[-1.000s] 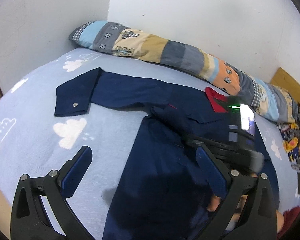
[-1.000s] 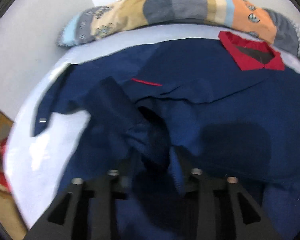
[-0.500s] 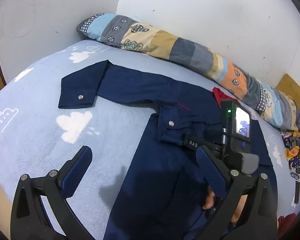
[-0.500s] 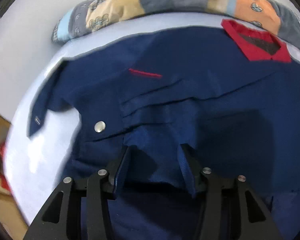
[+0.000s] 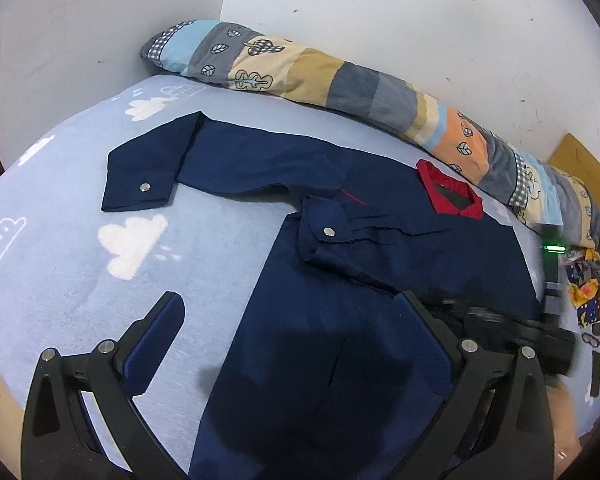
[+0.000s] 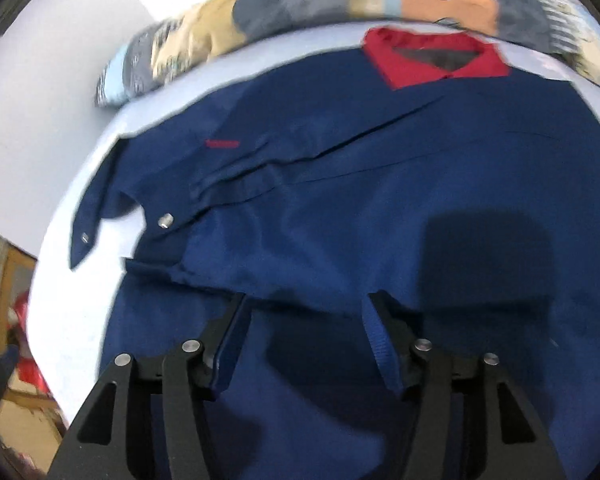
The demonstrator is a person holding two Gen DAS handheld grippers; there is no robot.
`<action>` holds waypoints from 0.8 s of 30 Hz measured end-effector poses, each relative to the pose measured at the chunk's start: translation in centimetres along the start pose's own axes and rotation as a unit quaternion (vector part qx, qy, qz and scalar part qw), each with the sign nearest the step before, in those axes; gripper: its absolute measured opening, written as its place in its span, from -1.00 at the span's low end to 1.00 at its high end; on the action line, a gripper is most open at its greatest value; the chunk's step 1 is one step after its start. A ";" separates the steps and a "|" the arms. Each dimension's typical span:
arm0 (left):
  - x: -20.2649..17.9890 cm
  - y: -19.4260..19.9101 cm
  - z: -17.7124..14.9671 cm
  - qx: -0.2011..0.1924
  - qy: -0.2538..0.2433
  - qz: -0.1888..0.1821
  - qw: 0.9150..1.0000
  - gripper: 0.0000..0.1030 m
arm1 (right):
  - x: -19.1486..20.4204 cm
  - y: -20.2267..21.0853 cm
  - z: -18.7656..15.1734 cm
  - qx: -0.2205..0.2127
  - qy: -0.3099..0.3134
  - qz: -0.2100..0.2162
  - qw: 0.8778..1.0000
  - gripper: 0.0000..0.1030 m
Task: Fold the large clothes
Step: 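Carry the sleeve across the jacket body with the right gripper and release, then move the left gripper to the other sleeve cuff and grasp it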
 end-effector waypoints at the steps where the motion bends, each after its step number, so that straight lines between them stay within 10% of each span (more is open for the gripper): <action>1: -0.1 -0.1 -0.1 0.002 -0.001 0.001 1.000 1.00 | -0.2 1.8 -0.1 -0.016 -0.012 0.018 1.000 0.19; 9: -1.5 -1.6 -1.7 0.032 -0.012 0.001 0.999 1.00 | -4.6 12.5 -2.1 -0.135 -0.005 -0.001 0.991 0.28; 18: -0.5 -2.7 1.3 0.003 -0.070 0.053 0.996 1.00 | -4.8 12.4 -0.7 -0.124 -0.036 0.045 0.991 0.28; 24: 8.5 -5.5 5.0 -0.017 -0.092 0.127 0.987 1.00 | -3.5 13.5 -0.3 -0.126 -0.027 0.076 0.989 0.28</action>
Point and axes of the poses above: each gripper's, at about its wrist camera, not at the fingertips, and y roughly against the way its jaws point, x to its left, z to its top, the point moved 10 cm from there along -y, roughly the way its jaws point, and after that the axes turned 3 degrees about -x, right-handed, at the moved point
